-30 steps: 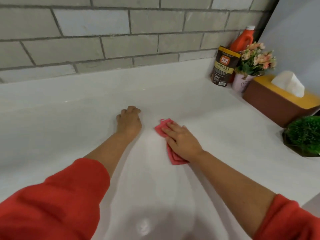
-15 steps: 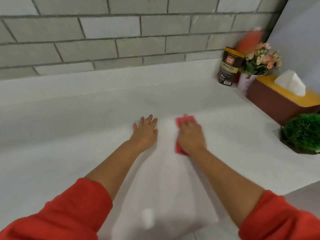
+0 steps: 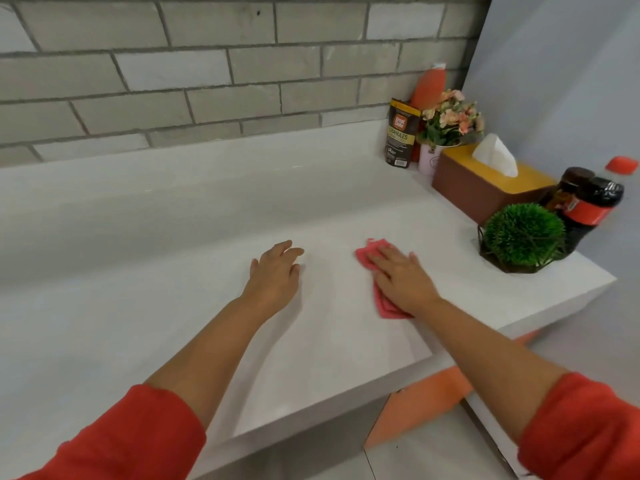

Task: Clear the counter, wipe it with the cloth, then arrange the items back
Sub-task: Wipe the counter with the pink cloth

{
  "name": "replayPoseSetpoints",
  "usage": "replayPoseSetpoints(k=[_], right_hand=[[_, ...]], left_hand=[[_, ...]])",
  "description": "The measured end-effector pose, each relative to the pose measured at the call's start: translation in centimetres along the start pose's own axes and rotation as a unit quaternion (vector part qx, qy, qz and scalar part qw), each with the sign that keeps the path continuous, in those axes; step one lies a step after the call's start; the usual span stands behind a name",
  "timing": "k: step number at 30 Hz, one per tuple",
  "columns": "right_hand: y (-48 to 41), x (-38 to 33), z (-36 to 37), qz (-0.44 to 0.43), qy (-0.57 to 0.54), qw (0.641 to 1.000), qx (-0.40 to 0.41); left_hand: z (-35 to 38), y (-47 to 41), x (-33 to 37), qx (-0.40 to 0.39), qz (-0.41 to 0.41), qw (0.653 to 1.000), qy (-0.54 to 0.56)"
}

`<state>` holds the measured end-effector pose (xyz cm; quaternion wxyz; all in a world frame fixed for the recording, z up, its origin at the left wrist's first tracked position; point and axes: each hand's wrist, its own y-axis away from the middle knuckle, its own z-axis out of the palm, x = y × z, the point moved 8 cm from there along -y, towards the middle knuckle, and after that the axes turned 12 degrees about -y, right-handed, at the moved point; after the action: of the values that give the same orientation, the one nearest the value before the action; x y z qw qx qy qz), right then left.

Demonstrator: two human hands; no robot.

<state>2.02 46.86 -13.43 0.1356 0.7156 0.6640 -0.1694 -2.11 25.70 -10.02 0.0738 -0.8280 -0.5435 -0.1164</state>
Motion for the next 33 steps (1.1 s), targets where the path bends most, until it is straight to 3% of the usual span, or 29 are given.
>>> replayPoseSetpoints(k=[3,6,10,14,16,18,21,23,29,33], right_hand=[[0.5,4.3,-2.0,0.068,-0.012,0.997,0.04],[1.0,3.5,-2.1,0.103,0.038,0.99,0.083],[3.2,-3.8,1.2,0.022,0.031,0.998,0.056],[6.2,-10.2,4.5,-0.063,-0.115,0.991,0.006],[6.4,-9.6,3.7,-0.035,-0.278,0.96,-0.019],[6.6,-7.0,1.1,0.017,-0.376,0.926,0.016],[7.2,-2.7,-2.6,0.066,-0.342,0.93,0.113],[7.3,-1.8,-3.0,0.075,-0.309,0.94,0.122],[6.4,-5.1,0.8,0.015,-0.205,0.978,0.041],[6.0,-7.9,3.5,-0.01,-0.144,0.989,-0.01]], left_hand=[[0.2,1.6,0.2,0.006,-0.007,1.0,0.002],[0.4,2.9,0.8,0.015,-0.01,1.0,0.006],[0.4,3.6,2.4,0.038,-0.001,0.999,0.031],[0.8,3.7,5.4,0.062,0.025,0.997,0.04],[1.3,3.9,6.6,0.076,0.016,0.995,0.062],[2.5,4.2,8.2,0.068,0.009,0.995,0.075],[6.0,4.7,10.8,-0.006,0.025,0.998,-0.062],[6.8,5.0,11.1,-0.016,0.024,0.99,-0.14],[5.7,7.6,7.4,0.021,-0.026,0.99,-0.137],[3.3,10.4,0.0,0.042,-0.081,0.985,-0.148]])
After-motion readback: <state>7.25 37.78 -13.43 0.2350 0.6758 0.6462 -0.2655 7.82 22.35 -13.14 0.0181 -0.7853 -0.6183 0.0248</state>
